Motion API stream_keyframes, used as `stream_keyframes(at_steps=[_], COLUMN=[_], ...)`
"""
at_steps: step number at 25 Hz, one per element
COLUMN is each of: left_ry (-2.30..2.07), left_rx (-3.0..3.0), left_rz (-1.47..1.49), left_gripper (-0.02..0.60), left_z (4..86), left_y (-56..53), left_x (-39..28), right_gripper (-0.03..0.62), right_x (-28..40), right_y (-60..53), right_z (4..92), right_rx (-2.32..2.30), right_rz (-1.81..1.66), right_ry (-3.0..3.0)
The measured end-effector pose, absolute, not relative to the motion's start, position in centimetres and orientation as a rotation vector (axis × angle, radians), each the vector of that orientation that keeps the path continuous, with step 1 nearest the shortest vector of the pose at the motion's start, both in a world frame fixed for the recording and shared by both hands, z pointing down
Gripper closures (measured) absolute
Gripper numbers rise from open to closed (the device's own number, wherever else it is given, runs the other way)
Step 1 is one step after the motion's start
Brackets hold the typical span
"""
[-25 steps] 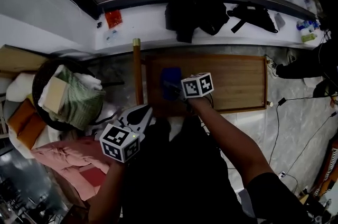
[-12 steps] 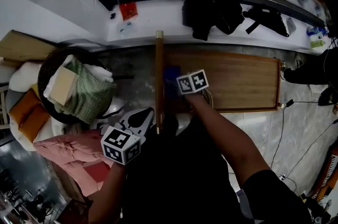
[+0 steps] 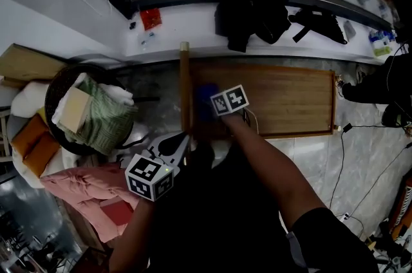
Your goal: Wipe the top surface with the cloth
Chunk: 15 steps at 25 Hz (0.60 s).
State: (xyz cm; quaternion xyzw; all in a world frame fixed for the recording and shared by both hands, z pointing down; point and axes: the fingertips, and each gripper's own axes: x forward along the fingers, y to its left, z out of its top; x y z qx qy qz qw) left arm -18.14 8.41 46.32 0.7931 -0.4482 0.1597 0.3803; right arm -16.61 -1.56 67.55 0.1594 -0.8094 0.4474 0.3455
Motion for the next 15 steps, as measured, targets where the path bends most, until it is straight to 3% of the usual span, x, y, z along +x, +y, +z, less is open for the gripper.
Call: stream_keyframes(at_steps=[15], left_ry=[-1.038], left_rx=[2.096], left_rz=[0.429], left_gripper=[0.572], left_z=[46.0], left_y=[4.9], left_x=[-7.7], right_gripper=[0.537], right_x=[-2.7], right_y=[-5.1], right_z=[67.8], right_rx=[0.579], right_rz=[1.180], right_ry=[-2.064])
